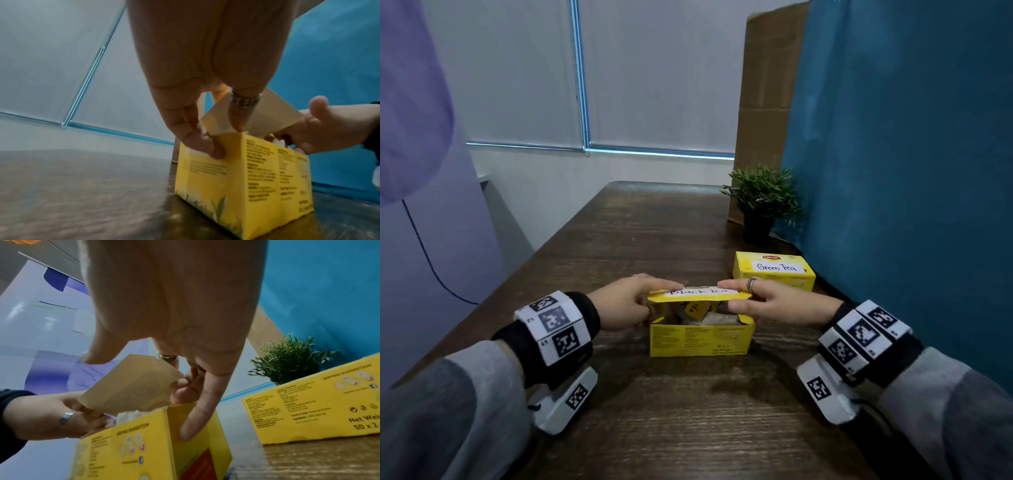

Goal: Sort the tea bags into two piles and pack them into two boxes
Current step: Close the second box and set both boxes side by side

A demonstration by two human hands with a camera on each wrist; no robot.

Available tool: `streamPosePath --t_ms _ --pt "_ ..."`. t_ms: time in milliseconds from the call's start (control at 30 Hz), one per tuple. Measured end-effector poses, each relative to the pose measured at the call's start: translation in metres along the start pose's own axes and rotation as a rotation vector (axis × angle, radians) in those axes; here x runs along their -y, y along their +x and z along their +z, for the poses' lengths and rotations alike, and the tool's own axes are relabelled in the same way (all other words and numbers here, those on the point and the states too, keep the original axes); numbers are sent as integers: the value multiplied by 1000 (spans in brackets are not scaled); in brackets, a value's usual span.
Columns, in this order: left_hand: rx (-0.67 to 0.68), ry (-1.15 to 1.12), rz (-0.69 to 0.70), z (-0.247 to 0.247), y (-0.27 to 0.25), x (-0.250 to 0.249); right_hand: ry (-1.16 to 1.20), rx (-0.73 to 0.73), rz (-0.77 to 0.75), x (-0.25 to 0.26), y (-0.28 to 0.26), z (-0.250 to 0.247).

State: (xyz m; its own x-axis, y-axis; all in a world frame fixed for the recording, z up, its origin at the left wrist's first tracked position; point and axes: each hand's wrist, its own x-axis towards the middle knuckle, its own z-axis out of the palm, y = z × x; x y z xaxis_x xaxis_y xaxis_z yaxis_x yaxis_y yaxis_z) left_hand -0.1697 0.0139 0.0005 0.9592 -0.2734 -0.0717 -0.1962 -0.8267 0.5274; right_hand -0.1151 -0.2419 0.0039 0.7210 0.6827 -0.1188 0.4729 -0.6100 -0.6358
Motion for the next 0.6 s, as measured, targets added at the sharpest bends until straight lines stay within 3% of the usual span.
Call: streamPosePath --t_ms 133,300,433,600 --pt "155 16 -5 -7 -4 2 -104 33 62 -3 -2 -4" --pt "100 -81 1 -2 -4 3 -117 -21 53 -1 -1 0" --pt "69 2 -21 -1 -6 2 -72 -117 26 -1 1 6" --pt "127 95 -20 0 -7 -1 -33 -79 19 -8 4 5"
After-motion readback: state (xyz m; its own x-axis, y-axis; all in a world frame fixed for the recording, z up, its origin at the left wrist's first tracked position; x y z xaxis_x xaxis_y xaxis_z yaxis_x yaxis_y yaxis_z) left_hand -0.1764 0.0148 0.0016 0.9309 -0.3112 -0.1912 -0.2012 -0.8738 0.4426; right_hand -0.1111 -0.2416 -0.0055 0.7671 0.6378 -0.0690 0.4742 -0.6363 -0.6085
